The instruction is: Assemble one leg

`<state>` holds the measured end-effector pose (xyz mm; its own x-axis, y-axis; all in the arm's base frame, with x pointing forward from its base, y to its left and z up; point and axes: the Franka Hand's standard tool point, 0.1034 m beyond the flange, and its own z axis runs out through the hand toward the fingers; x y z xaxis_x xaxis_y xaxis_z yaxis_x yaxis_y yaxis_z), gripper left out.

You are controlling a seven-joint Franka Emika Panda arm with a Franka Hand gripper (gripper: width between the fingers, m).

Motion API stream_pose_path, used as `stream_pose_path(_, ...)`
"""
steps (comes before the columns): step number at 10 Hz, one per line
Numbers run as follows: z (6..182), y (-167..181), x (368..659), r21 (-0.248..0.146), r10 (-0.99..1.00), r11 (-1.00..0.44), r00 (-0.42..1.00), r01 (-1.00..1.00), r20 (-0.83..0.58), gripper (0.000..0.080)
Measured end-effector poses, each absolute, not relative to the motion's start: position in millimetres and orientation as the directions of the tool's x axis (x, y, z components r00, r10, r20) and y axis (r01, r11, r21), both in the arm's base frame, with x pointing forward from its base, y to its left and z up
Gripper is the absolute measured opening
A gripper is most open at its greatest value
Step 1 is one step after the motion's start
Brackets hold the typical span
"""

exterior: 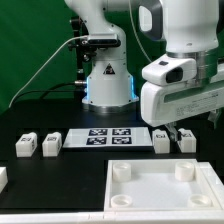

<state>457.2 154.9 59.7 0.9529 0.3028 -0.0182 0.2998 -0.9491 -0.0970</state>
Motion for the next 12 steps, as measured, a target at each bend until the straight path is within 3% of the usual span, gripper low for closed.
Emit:
stream_pose_path(2, 50.9, 166, 445, -0.110, -0.006, -0.994, 0.997, -0.015, -0.081, 0.0649)
stream_pose_path(12, 43.6, 174, 431, -0.101, -0.031, -0.994, 0.992, -0.044, -0.123, 0.0649)
